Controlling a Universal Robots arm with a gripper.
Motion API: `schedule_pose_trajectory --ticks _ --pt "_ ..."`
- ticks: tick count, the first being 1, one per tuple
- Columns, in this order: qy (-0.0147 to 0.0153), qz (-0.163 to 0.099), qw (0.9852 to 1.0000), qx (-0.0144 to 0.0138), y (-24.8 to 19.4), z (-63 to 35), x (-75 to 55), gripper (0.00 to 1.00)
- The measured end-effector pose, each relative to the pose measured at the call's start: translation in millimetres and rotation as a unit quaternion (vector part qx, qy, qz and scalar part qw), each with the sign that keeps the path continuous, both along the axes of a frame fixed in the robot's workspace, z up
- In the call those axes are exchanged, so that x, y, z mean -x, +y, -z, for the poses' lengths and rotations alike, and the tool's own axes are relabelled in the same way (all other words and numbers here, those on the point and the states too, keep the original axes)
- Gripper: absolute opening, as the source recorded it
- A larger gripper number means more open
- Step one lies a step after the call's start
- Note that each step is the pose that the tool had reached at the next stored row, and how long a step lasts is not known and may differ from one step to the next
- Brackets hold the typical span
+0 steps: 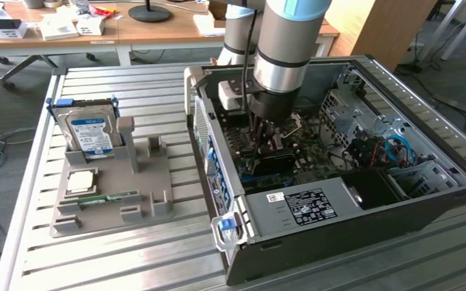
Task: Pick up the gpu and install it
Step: 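Press down on the gpu until it lock into place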
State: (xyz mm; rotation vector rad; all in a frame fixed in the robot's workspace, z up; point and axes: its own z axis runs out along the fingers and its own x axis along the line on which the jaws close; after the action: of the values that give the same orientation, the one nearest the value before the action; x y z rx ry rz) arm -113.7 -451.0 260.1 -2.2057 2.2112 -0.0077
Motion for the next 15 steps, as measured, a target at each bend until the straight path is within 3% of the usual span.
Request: schedule_pose_trajectory --ticks 9,15 --pt "-0.0005 0.0 1.0 -0.0009 0.1 -1.4 0.7 0.11" --pt "-0.0001 0.0 1.0 0.0 0.0 -16.0 0.7 0.11"
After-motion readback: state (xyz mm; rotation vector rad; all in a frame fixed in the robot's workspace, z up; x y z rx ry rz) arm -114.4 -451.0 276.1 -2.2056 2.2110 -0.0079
